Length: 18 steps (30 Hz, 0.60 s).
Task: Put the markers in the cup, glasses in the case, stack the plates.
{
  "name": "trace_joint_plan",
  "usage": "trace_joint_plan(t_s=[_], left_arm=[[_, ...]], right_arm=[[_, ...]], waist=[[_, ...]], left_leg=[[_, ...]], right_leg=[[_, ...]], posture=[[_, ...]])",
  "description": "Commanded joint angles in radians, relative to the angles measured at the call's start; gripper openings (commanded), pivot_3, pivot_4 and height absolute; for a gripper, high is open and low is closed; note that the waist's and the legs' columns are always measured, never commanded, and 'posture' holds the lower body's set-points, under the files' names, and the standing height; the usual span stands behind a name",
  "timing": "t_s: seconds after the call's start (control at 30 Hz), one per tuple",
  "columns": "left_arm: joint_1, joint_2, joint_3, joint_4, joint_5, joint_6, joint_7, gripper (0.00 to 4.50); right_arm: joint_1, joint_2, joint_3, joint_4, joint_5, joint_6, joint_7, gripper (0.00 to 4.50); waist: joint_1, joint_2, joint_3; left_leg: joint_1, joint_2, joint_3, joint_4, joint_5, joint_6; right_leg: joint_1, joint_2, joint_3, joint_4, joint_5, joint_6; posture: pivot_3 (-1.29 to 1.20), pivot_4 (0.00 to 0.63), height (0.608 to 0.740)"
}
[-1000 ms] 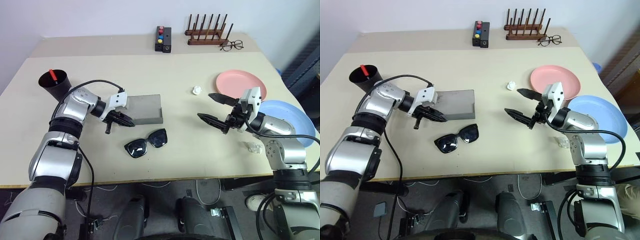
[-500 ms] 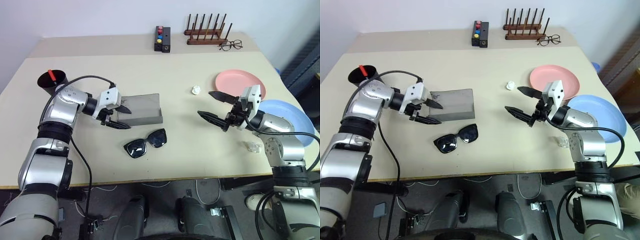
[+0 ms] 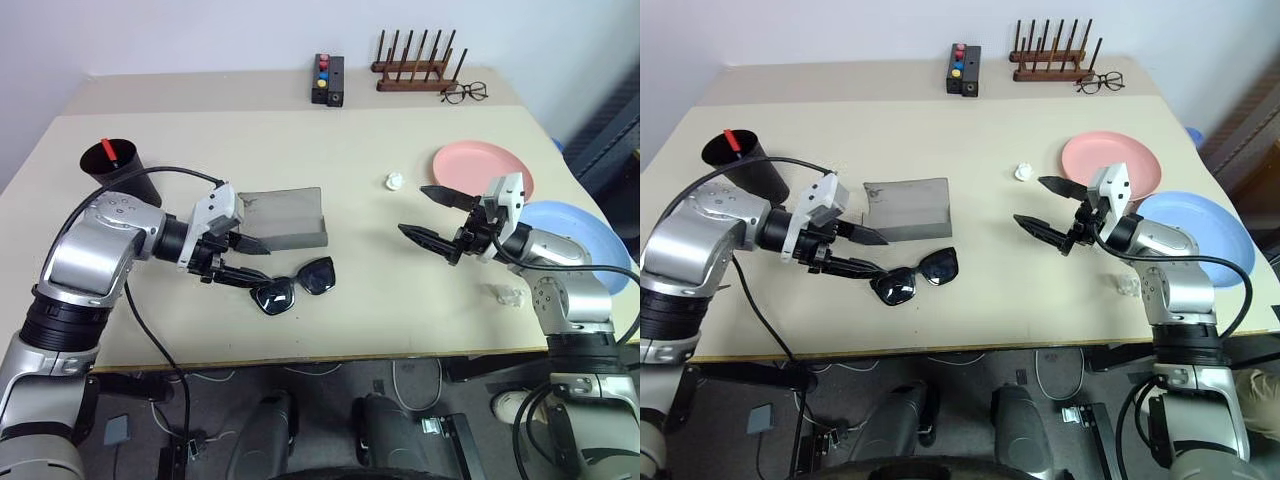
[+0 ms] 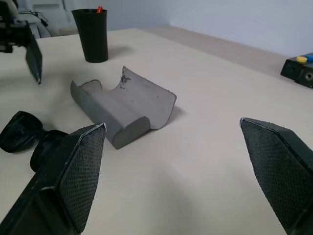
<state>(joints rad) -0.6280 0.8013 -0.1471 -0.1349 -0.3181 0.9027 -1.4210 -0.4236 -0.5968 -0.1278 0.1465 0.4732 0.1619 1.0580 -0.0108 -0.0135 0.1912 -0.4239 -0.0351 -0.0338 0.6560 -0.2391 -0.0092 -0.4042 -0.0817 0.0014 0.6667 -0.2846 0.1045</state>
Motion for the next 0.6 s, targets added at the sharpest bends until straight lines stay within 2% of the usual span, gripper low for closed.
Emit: trace_joint_plan(t_s=[0.03, 0.3, 0.6], left_arm=[[-0.039, -0.017, -0.030, -0.006, -0.036, 0.082, 0.049, 3.22], [-0.067, -0.086, -0.167, 0.033, -0.013, 0.107, 0.147, 3.22], [-0.108, -0.113, -0.224, 0.102, 0.034, 0.058, 0.230, 3.22]], right_arm=[[0.014, -0.008, -0.025, -0.066, 0.010, 0.001, -0.015, 4.50], [0.052, -0.015, -0.041, -0.130, 0.024, 0.029, -0.047, 4.50], [0.092, -0.020, -0.062, -0.181, 0.038, 0.052, -0.070, 4.50]], waist=[[0.000, 0.000, 0.000], [-0.001, 0.000, 0.000], [0.000, 0.000, 0.000]], left_leg=[[0.000, 0.000, 0.000, 0.000, 0.000, 0.000], [0.000, 0.000, 0.000, 0.000, 0.000, 0.000], [0.000, 0.000, 0.000, 0.001, 0.000, 0.000]], right_leg=[[0.000, 0.000, 0.000, 0.000, 0.000, 0.000], [0.000, 0.000, 0.000, 0.000, 0.000, 0.000], [0.000, 0.000, 0.000, 0.000, 0.000, 0.000]], posture=[[0.00, 0.150, 0.740], [0.00, 0.150, 0.740], [0.00, 0.150, 0.740]])
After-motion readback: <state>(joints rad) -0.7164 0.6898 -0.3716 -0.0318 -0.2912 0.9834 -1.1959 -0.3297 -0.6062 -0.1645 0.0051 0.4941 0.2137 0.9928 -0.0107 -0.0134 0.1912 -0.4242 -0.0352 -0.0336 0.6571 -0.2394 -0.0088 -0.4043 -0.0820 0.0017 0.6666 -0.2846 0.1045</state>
